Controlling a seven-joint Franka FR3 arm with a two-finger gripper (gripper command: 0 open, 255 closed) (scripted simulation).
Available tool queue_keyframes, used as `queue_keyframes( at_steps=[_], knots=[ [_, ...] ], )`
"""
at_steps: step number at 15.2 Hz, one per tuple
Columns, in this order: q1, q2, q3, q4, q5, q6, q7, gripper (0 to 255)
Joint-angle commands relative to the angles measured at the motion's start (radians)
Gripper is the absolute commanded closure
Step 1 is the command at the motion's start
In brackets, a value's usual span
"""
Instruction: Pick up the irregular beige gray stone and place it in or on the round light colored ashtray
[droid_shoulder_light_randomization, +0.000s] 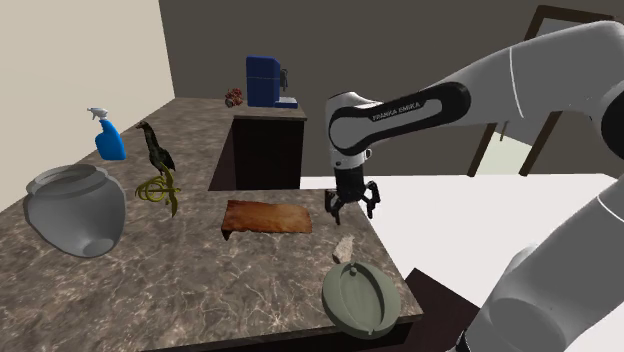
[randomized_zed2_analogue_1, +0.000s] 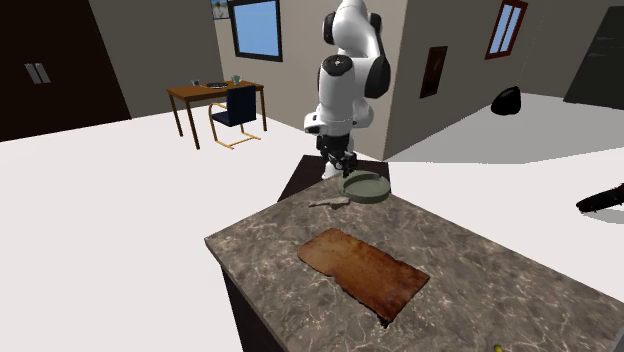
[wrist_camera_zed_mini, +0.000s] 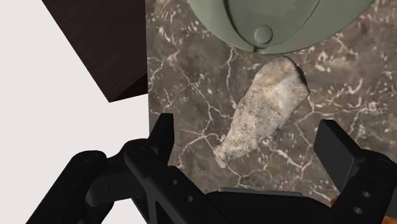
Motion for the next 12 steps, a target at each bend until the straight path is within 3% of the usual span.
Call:
queue_keyframes(
  at_steps=[1,6,12],
  knots=[
    [-0.008,0.088,0.01,0.042,-0.004,0.026,0.082,0],
    [-0.022,0.3,0.004,0.161,-0.023,0.07,0.251,0],
    [-0.021,0.308,0.003,0.088,-0.023,0.151,0.252,0]
  ],
)
